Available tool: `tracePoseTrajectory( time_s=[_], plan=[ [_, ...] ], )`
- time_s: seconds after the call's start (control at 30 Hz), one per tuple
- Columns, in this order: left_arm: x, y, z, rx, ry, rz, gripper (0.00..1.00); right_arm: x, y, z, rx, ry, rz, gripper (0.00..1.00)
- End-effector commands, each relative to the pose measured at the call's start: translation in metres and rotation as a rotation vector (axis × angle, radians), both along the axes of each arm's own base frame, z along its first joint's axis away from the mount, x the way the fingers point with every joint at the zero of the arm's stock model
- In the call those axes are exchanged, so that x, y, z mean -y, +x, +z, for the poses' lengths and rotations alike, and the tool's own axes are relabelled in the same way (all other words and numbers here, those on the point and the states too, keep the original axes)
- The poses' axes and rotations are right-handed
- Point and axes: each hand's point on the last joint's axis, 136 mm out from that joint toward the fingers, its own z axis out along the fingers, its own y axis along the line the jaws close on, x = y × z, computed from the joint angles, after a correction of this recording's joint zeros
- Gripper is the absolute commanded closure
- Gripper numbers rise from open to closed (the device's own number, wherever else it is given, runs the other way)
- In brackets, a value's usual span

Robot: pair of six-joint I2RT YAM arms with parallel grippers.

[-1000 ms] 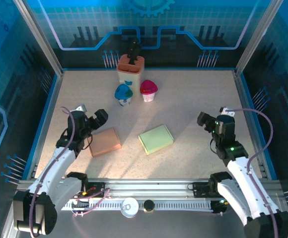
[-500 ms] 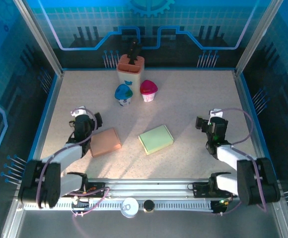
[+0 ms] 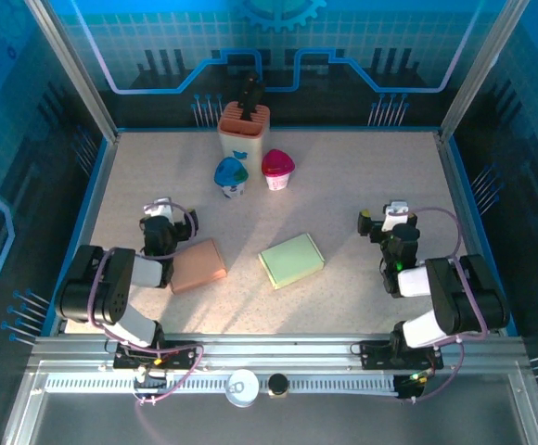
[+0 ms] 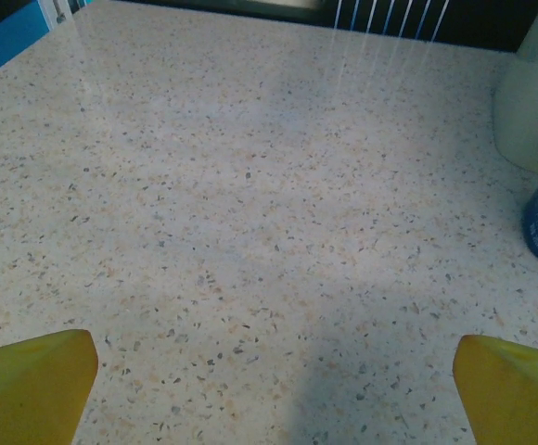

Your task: Fold the paper box

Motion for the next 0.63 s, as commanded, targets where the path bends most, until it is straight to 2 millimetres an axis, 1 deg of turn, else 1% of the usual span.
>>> tracePoseTrajectory(
  time_s=[0.0,0.07,0.27,0.4,0.53,0.6],
  plan=[
    [0.0,0.01,0.024,0.097,0.001,-0.018,0.01,-0.002,0.004,0.014,0.103,-0.02,0.01,0.0],
    [0.005,0.017,0.021,0.058,0.008,-0.042,0.01,-0.001,0.005,0.01,0.059,-0.011,0.002,0.0],
    [0.006,0.017,0.021,0.063,0.011,-0.045,0.01,0.0,0.014,0.008,0.026,-0.023,-0.011,0.0],
    [0.006,0.017,0.022,0.066,0.013,-0.046,0.01,-0.001,0.014,0.007,0.021,-0.026,-0.011,0.0],
    [0.006,0.017,0.022,0.066,0.013,-0.046,0.01,-0.007,0.021,0.005,-0.012,-0.051,0.004,0.0],
    [0.006,0.017,0.023,0.067,0.012,-0.046,0.01,-0.006,0.016,0.006,0.008,-0.055,-0.002,0.0]
  ],
)
